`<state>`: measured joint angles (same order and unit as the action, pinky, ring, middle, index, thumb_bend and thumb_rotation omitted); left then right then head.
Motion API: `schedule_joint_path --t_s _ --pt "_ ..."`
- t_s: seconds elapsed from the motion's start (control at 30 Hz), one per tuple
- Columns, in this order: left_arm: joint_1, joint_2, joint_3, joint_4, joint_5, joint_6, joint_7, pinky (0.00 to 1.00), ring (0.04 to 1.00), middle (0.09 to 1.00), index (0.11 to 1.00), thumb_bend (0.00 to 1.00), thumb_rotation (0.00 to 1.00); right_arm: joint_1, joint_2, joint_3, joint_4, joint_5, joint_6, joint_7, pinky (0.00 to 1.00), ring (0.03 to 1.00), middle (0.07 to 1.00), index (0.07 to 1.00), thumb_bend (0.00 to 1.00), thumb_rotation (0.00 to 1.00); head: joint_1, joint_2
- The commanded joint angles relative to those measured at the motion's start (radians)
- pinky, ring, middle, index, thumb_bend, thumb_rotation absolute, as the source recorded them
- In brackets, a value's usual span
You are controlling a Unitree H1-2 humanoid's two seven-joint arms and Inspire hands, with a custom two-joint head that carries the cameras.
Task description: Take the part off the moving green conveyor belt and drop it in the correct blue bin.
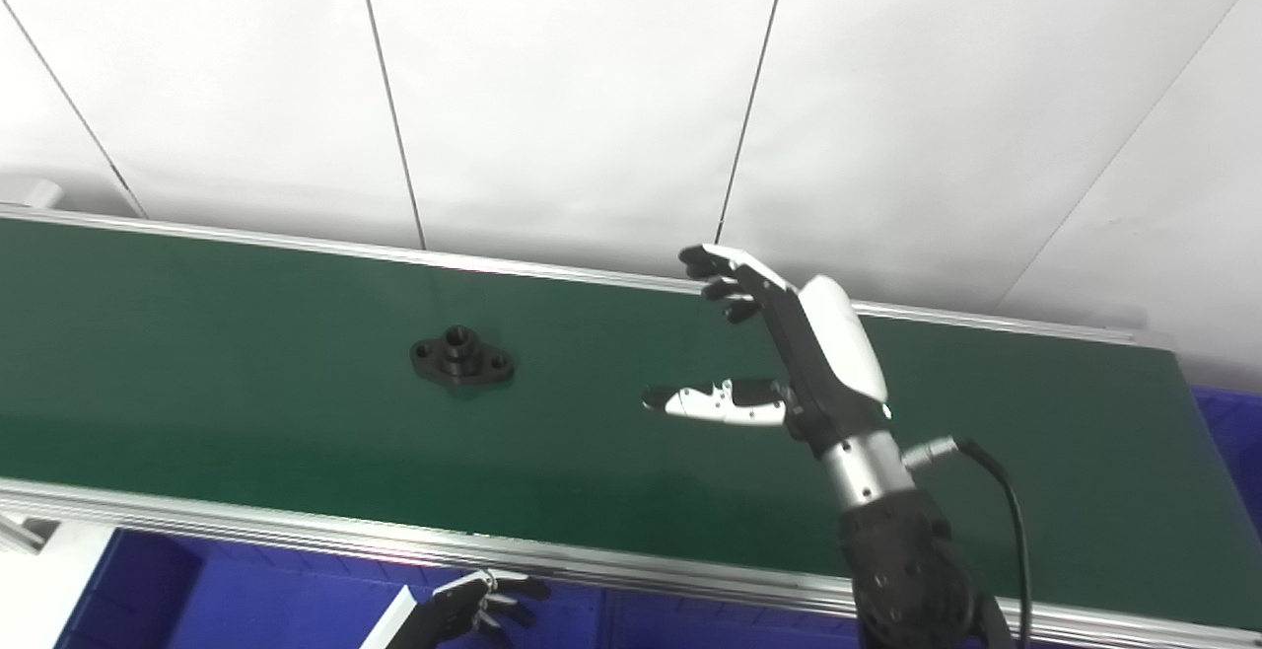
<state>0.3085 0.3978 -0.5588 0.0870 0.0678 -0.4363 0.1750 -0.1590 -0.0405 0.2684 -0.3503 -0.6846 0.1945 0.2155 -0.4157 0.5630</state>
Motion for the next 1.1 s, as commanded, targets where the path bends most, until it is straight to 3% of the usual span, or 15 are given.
schedule_joint_path --t_s 0.0,0.27,0.4,0.6,0.9,1.07 --pt "-0.007 0.001 0.006 -0.006 -0.003 -0.034 -0.005 0.52 0.672 0.751 0.689 0.81 0.28 -0.051 0.003 0.014 -0.009 -0.017 0.032 0.021 0.60 0.698 0.768 0.799 0.75 0.27 0.003 0.000" --pt "-0.015 0.005 -0.010 -0.010 0.009 -0.034 0.004 0.52 0.668 0.741 0.682 0.81 0.28 -0.145 -0.011 0.045 0.073 -0.023 0.025 0.055 0.62 0.718 0.783 0.818 0.75 0.29 0.025 0.003" --pt "-0.013 0.007 -0.008 -0.015 -0.001 -0.034 -0.017 0.52 0.658 0.742 0.679 0.81 0.27 -0.182 -0.014 0.071 0.088 -0.050 0.076 0.106 0.65 0.751 0.808 0.845 0.75 0.34 0.033 0.003" --pt "-0.011 0.006 -0.005 -0.017 -0.002 -0.034 -0.029 0.52 0.663 0.749 0.676 0.79 0.26 -0.239 -0.015 0.110 0.136 -0.073 0.128 0.162 0.65 0.755 0.821 0.866 0.77 0.34 0.034 0.000" --pt "-0.010 0.003 -0.004 -0.018 -0.002 -0.034 -0.039 0.51 0.656 0.754 0.678 0.79 0.27 -0.323 -0.018 0.157 0.253 -0.102 0.154 0.204 0.65 0.761 0.826 0.862 0.79 0.35 0.041 0.000" --pt "-0.010 0.002 -0.004 -0.023 0.000 -0.034 -0.042 0.51 0.655 0.754 0.676 0.79 0.26 -0.351 -0.016 0.173 0.315 -0.097 0.148 0.187 0.62 0.748 0.811 0.853 0.80 0.34 0.048 0.002"
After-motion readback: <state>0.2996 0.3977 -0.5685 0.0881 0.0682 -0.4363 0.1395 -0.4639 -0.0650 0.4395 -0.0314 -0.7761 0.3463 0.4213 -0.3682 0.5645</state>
